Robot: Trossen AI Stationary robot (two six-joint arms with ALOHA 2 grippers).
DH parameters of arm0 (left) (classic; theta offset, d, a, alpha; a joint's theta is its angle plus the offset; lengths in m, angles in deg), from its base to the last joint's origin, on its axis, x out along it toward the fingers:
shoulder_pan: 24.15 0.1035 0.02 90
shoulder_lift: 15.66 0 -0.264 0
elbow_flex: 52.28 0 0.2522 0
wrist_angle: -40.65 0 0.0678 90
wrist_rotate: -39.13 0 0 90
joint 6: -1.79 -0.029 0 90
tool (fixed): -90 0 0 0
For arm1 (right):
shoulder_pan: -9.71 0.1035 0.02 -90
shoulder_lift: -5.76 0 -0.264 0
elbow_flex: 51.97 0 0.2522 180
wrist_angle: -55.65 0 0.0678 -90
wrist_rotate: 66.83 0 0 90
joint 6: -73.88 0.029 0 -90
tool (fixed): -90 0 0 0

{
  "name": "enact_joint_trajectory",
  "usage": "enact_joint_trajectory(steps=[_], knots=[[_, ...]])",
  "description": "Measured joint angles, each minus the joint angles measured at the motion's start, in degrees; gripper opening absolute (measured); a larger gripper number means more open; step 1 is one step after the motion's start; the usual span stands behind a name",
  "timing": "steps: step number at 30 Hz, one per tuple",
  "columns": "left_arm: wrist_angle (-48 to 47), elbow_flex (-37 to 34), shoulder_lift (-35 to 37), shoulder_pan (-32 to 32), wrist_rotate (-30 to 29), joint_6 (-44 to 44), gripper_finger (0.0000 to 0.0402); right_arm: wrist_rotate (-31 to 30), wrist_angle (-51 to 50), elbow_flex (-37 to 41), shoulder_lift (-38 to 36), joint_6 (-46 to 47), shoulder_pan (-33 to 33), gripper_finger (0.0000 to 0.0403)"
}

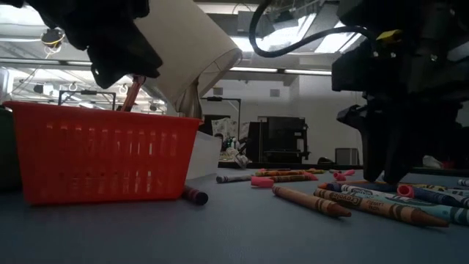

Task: Sort crayons
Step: Put the blue crayon into the top red bin

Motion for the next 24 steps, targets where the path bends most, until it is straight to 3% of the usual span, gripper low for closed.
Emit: enact_joint_trajectory(steps=[14,24], knots=[[3.56,0.0,-1.63,0.0,-0.13,-0.02,0.0086,-1.49,0.02,0.0,0.0,-0.04,0.0,0.01],[3.56,-0.02,-1.63,0.0,-0.15,-0.04,0.0086,-0.48,-0.01,-0.02,0.0,-0.04,0.0,0.0096]])
